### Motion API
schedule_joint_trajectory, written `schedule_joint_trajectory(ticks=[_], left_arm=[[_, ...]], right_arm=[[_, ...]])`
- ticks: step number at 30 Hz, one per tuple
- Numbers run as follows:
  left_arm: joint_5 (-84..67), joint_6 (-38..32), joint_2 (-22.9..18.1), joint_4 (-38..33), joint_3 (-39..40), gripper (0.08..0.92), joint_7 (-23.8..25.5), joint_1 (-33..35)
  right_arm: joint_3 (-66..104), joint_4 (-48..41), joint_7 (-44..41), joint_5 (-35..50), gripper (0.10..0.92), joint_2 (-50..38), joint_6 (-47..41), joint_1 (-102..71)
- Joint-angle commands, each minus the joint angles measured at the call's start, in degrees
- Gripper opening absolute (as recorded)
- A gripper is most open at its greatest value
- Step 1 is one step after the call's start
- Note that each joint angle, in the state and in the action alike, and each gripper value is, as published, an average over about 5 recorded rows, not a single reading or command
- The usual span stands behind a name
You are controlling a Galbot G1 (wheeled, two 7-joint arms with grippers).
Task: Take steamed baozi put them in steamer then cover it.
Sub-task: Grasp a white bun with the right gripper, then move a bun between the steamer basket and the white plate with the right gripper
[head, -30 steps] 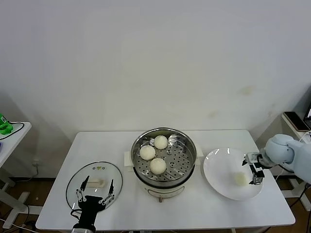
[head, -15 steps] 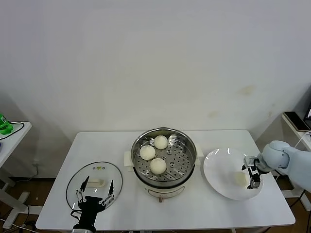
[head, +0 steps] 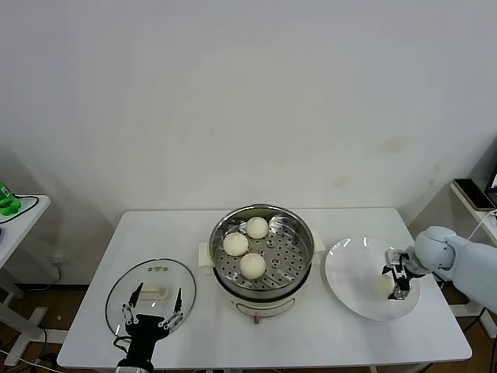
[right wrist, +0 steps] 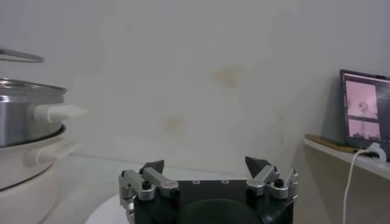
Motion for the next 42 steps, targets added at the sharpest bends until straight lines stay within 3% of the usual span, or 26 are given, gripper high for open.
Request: schedule_joint_trajectory(ticks=[1, 10, 17, 23, 32, 42], left_arm=[[0.03, -0.06, -0.02, -0.03, -0.05, 0.823, -0.01, 0.07], [0.24, -0.12, -0.17, -0.24, 0.19, 0.823, -0.06, 0.22], [0.23, -0.09, 0.16, -0.16, 0.64, 0.823, -0.05, -0.16], [0.21, 0.03, 0.78, 0.15, 1.78, 0.823, -0.06, -1.33], [0.34, 0.05, 1.38, 0.53, 3.69, 0.823, -0.16, -2.69], [-0.46, 0.08, 2.14, 0.41, 2.76, 0.823, -0.36, -3.32]], right_arm=[[1.02, -0.29, 0.22, 0.06, 0.678, 0.16, -0.24, -0.78], [1.09, 2.98, 0.48, 2.04, 0.561, -2.05, -0.84, 1.18], [-2.82, 8.99, 0.65, 7.13, 0.56, -5.41, -2.1, 12.14], [-16.08, 15.8, 2.53, 14.85, 0.56, -4.36, -5.25, 29.8], [-29.74, 20.46, 7.59, 30.6, 0.562, 6.98, -11.27, 51.33], [-29.14, 20.34, 16.53, 49.06, 0.567, 21.22, -18.58, 51.53]])
